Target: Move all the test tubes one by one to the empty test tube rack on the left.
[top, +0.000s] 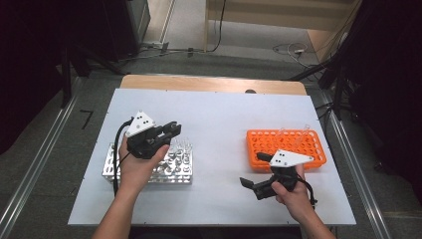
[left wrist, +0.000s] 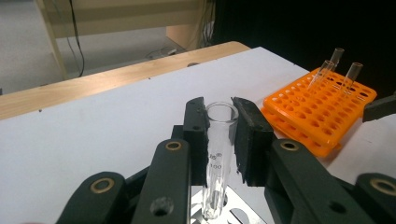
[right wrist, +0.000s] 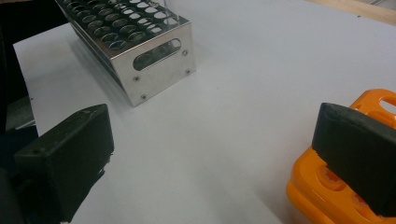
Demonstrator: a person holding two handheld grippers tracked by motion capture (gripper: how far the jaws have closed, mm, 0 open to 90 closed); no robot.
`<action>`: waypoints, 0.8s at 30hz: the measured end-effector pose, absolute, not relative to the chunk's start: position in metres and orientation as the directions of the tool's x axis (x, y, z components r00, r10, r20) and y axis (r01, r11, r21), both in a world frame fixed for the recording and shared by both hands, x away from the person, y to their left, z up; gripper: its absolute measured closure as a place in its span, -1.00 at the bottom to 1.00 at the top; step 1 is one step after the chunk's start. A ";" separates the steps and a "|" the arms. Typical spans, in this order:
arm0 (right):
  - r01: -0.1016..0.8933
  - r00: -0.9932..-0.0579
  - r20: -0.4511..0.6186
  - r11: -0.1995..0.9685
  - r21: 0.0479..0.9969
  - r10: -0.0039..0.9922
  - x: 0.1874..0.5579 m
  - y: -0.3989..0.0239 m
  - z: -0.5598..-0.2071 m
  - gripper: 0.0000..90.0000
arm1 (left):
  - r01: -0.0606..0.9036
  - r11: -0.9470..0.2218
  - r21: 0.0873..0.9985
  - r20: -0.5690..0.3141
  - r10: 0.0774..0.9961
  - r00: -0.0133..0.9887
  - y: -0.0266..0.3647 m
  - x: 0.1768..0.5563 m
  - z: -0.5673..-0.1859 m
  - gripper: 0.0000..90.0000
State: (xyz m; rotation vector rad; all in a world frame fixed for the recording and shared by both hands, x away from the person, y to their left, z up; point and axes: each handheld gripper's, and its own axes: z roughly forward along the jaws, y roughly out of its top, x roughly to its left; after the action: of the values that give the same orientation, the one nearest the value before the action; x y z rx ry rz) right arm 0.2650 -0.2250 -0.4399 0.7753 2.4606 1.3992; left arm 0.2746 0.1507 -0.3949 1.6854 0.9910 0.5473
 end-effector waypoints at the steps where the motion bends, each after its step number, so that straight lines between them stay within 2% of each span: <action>1: 0.340 -0.841 0.077 0.412 0.845 0.536 0.265 -0.225 -0.440 -1.00 | 0.342 -0.105 0.934 -0.108 0.829 0.548 0.150 0.275 -0.396 0.67; 24: 0.339 -0.841 0.075 0.414 0.845 0.536 0.265 -0.226 -0.440 -1.00 | 0.389 -0.199 0.899 -0.054 0.833 0.551 0.142 0.284 -0.427 0.67</action>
State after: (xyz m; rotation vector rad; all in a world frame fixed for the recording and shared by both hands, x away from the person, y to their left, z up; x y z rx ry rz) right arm 0.2651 -0.2265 -0.4399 0.7734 2.4616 1.3967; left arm 0.2840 0.1424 -0.4272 1.8035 1.0094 0.5651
